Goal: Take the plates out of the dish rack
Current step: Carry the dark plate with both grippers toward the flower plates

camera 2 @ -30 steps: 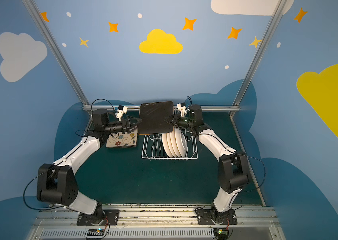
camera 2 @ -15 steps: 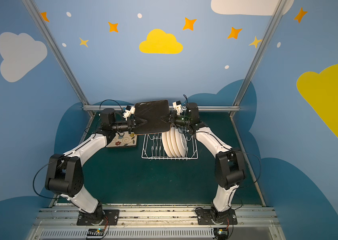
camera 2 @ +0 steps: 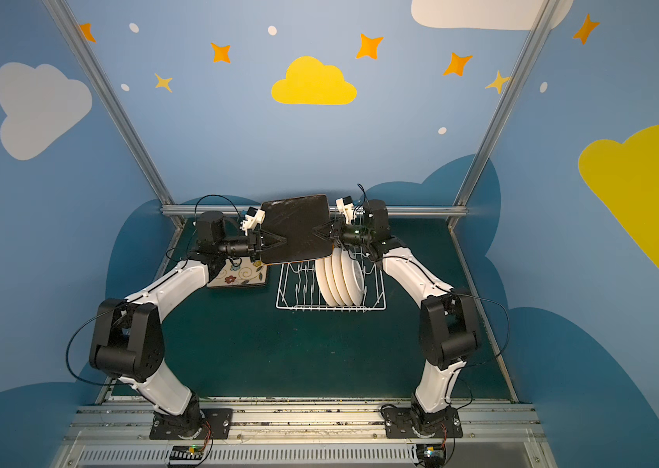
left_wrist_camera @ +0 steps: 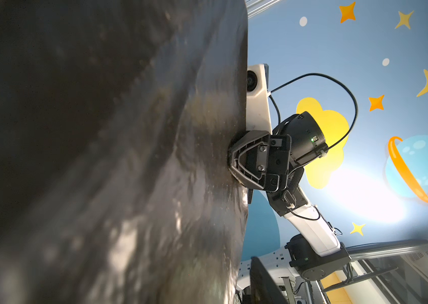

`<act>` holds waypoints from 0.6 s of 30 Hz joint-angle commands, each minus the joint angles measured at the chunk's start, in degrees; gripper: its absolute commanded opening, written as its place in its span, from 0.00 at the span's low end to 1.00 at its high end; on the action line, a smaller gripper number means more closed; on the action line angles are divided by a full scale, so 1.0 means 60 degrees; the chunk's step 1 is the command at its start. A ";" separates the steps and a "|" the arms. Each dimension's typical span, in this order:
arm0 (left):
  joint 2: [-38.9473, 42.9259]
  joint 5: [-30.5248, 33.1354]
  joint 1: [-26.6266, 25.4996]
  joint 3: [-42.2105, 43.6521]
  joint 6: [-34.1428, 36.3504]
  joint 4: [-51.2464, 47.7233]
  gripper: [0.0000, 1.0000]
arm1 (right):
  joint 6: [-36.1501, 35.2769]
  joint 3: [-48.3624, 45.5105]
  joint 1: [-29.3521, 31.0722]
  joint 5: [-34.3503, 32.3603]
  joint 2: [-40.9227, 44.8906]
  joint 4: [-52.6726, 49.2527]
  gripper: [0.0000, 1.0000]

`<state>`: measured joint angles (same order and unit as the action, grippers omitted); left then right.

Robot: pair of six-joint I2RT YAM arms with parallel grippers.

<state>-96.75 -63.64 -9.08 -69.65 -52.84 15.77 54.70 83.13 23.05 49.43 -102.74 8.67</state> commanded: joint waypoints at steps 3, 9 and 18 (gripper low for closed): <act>0.0227 -0.0800 -0.0077 -0.0285 0.0521 -0.0733 0.29 | -0.0422 0.0397 0.0147 0.0360 0.0277 0.0782 0.00; 0.0309 -0.0719 0.0042 -0.0440 0.0575 -0.0926 0.16 | -0.0466 0.0363 0.0173 0.0313 0.0279 0.0577 0.00; 0.0616 -0.0190 0.0377 -0.0492 0.0616 -0.1157 0.03 | -0.0879 0.0309 0.0367 -0.0135 0.0453 0.0028 0.15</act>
<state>-96.64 -64.62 -7.75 -69.67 -44.75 9.10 56.86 83.15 23.75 49.17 -102.72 5.17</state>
